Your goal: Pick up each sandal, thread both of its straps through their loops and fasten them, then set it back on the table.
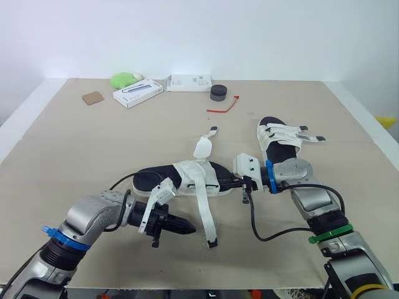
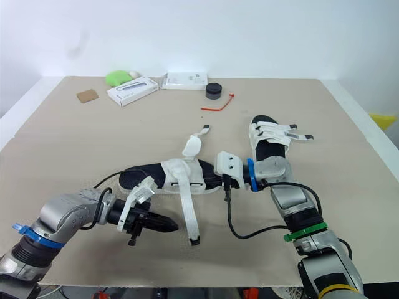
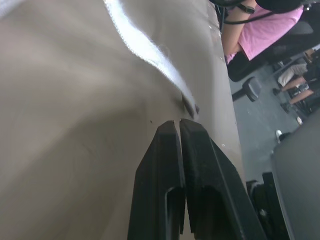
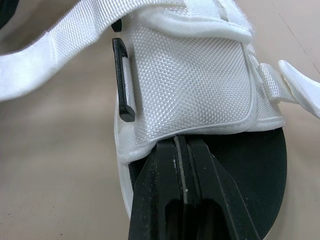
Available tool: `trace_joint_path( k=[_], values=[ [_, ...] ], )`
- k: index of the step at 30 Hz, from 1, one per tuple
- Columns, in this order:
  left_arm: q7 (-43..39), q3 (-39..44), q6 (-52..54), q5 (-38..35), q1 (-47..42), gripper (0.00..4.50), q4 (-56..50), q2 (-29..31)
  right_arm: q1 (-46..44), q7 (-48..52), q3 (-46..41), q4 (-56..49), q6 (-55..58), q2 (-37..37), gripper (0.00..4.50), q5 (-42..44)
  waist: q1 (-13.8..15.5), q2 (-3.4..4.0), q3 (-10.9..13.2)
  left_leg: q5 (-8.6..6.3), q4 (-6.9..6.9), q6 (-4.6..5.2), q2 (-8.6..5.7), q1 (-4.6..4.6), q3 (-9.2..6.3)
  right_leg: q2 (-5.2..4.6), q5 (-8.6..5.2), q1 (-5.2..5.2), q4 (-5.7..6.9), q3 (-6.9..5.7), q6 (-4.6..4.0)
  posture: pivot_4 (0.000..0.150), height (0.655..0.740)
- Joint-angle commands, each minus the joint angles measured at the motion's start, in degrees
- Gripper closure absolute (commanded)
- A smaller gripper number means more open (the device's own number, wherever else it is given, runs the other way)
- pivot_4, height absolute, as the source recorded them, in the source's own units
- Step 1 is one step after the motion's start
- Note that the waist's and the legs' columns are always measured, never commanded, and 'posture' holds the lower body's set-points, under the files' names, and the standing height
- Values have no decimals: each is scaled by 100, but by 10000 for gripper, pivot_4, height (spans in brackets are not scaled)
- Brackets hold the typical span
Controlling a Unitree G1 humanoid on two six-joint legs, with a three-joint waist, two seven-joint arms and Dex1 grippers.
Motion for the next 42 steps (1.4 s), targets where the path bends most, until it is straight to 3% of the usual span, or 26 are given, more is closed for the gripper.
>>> trace_joint_path(
  k=[1,6,7,10,14,23,34,37,41,42],
  values=[
    [73,67,-43,-1,-39,44107,-14,-68,73,51,20,-92,33,-69,45000,-22,0,0,0,0,0,0,-1,0,1,0,1,0,0,1,1,1500,7400],
    [17,307,155,-278,-73,44107,-85,-7,66,43,27,-94,35,-64,45000,-30,-1,0,0,0,0,0,-1,-1,0,1,0,0,0,0,0,1500,7400],
    [7,399,277,-408,-97,42011,-99,5,63,42,27,-92,36,-63,45000,-30,-1,0,0,0,0,0,0,-1,0,1,0,0,0,0,0,1500,7400],
    [83,610,480,-627,-135,33597,-116,-11,58,43,26,-75,22,-64,45000,-34,-1,0,0,0,0,0,0,-1,-1,1,0,-1,0,-1,1,1500,7400],
    [362,676,629,-670,-132,14968,-133,-113,41,40,28,-53,13,-55,45000,-39,-1,0,0,0,0,0,0,0,0,0,0,0,0,0,1,1500,7400],
    [830,527,893,-712,-284,14968,-173,-589,-11,20,34,10,-5,-19,45000,-51,0,0,0,0,0,-1,-1,0,0,-1,1,0,0,1,2,1500,7400],
    [853,85,843,-425,-601,14968,208,-794,14,-16,4,-24,24,-47,45000,-45,-1,0,0,1,0,-1,-7,0,2,0,2,0,-1,4,4,1500,7400],
    [862,0,791,-301,-664,23506,335,-795,10,-23,-2,-17,26,-49,45000,-45,-1,0,0,1,0,-1,-7,1,1,0,2,0,-1,4,3,1500,7400],
    [887,-31,731,-200,-704,44052,449,-848,14,-33,2,-25,29,-40,45000,-45,-1,0,0,1,0,-1,-7,0,2,0,2,0,-1,4,3,1500,7400],
    [894,-22,734,-199,-709,44684,461,-865,15,-33,4,-28,30,-39,45000,-45,-1,0,0,1,0,-1,-6,0,2,0,2,0,-1,4,3,1500,7400]
  ],
)
